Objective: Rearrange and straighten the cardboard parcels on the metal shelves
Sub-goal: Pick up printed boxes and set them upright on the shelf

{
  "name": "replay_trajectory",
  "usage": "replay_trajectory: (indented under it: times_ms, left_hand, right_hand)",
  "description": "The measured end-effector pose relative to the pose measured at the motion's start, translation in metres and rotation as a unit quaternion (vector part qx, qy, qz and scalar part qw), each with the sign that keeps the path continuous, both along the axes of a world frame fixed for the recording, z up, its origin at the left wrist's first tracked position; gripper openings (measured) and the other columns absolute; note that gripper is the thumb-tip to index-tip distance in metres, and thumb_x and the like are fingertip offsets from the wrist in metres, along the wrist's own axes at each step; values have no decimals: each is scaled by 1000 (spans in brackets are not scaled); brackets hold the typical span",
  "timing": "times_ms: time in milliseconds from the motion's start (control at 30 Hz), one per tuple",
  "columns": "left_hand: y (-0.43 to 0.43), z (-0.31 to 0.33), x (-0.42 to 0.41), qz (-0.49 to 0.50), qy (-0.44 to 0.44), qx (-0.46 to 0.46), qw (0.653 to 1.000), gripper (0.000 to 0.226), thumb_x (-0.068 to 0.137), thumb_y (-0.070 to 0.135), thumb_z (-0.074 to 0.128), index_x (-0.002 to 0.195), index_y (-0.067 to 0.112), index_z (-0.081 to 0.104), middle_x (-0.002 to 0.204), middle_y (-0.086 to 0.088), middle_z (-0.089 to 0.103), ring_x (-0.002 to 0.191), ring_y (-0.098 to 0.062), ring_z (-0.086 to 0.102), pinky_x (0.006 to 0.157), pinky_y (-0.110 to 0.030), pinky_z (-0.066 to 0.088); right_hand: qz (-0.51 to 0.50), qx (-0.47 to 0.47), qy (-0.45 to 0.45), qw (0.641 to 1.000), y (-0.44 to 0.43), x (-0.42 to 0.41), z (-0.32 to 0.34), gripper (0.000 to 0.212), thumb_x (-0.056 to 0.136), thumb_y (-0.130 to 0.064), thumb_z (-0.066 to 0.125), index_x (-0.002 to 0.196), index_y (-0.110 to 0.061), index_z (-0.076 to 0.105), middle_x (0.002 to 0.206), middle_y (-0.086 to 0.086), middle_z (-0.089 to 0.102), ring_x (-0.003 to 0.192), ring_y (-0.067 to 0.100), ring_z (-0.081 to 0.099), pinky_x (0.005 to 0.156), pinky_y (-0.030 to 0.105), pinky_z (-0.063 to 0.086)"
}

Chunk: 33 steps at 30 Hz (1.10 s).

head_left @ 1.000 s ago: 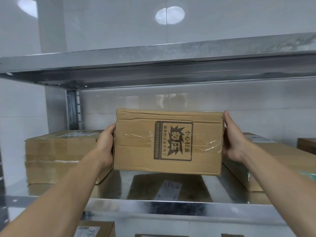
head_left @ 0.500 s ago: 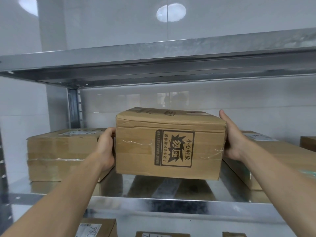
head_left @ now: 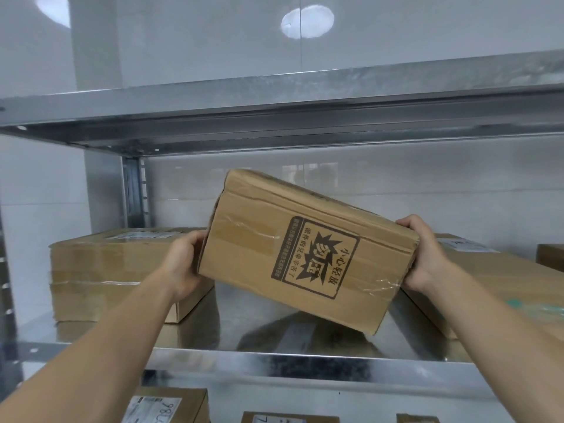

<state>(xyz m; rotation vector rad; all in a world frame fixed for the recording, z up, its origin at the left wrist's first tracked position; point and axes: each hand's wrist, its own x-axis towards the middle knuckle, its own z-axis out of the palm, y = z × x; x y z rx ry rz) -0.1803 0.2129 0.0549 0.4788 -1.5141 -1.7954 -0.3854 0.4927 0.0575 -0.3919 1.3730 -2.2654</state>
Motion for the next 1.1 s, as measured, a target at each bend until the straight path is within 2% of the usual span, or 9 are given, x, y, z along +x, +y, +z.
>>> replay_trajectory:
  times_ms: [100, 233, 367, 500, 667, 767, 833, 933, 1100]
  left_hand:
    - [1, 6, -3, 16, 20, -26, 999, 38, 106, 19, 36, 91, 11, 70, 80, -5, 74, 84, -23, 63, 82, -36, 49]
    - [7, 19, -1, -39, 22, -6, 999, 33, 106, 35, 39, 106, 23, 70, 107, -8, 69, 103, -29, 60, 104, -51, 46]
    - [15, 38, -3, -97, 127, 74, 984, 42, 107, 44, 35, 119, 21, 66, 111, -9, 73, 103, -28, 67, 85, -47, 52]
    - [17, 48, -10, -92, 165, 73, 979, 49, 106, 52, 34, 131, 19, 61, 134, -10, 66, 122, -26, 63, 89, -40, 53]
    - [19, 47, -17, -149, 113, 21, 982, 76, 96, 76, 23, 129, 19, 61, 133, -16, 65, 124, -39, 61, 94, -59, 48]
    - [27, 51, -21, -185, 106, -12, 977, 79, 93, 80, 22, 132, 25, 63, 140, -16, 60, 130, -44, 55, 106, -63, 41]
    - [32, 53, -26, -185, 98, -29, 977, 73, 96, 76, 20, 138, 31, 60, 131, -8, 63, 119, -34, 61, 95, -57, 49]
    - [40, 49, -32, -160, 65, -29, 985, 61, 104, 61, 27, 140, 23, 58, 104, -4, 64, 87, -22, 65, 73, -39, 54]
    - [42, 42, -39, -107, -33, -128, 985, 42, 107, 47, 40, 98, 17, 68, 83, -4, 65, 84, -26, 61, 79, -35, 51]
  right_hand:
    - [1, -38, -29, 999, -1, 0, -9, 28, 92, -38, 51, 71, -20, 53, 64, 5, 63, 67, 24, 60, 72, 35, 50]
    - [4, -61, -51, 997, -6, -4, -26, 20, 97, -35, 49, 90, -25, 65, 80, 8, 70, 79, 27, 62, 78, 42, 50]
    - [-12, -70, -65, 995, -7, -14, -36, 27, 99, -29, 46, 118, -33, 65, 104, 11, 71, 85, 30, 67, 82, 46, 53]
    - [12, -2, -7, 1000, -9, -14, -37, 57, 93, -14, 35, 140, -38, 55, 135, 17, 61, 110, 35, 62, 93, 51, 52]
    - [38, 65, 12, 997, -15, -9, -41, 57, 87, -1, 39, 132, -27, 63, 111, 19, 63, 75, 29, 68, 58, 38, 58]
    - [38, 138, 48, 989, -26, -2, -46, 27, 101, -18, 49, 122, -14, 66, 123, 24, 65, 96, 35, 69, 77, 46, 62]
    - [18, 162, 70, 984, -33, 0, -48, 38, 103, -39, 52, 118, -8, 67, 121, 21, 72, 109, 39, 69, 100, 53, 54]
    - [18, 144, 95, 985, -40, 12, -46, 52, 102, -57, 49, 113, -11, 72, 109, 15, 77, 109, 37, 70, 106, 54, 48]
    - [20, 140, 94, 986, -46, 20, -45, 56, 100, -64, 46, 112, -16, 72, 105, 13, 78, 110, 35, 69, 108, 54, 45]
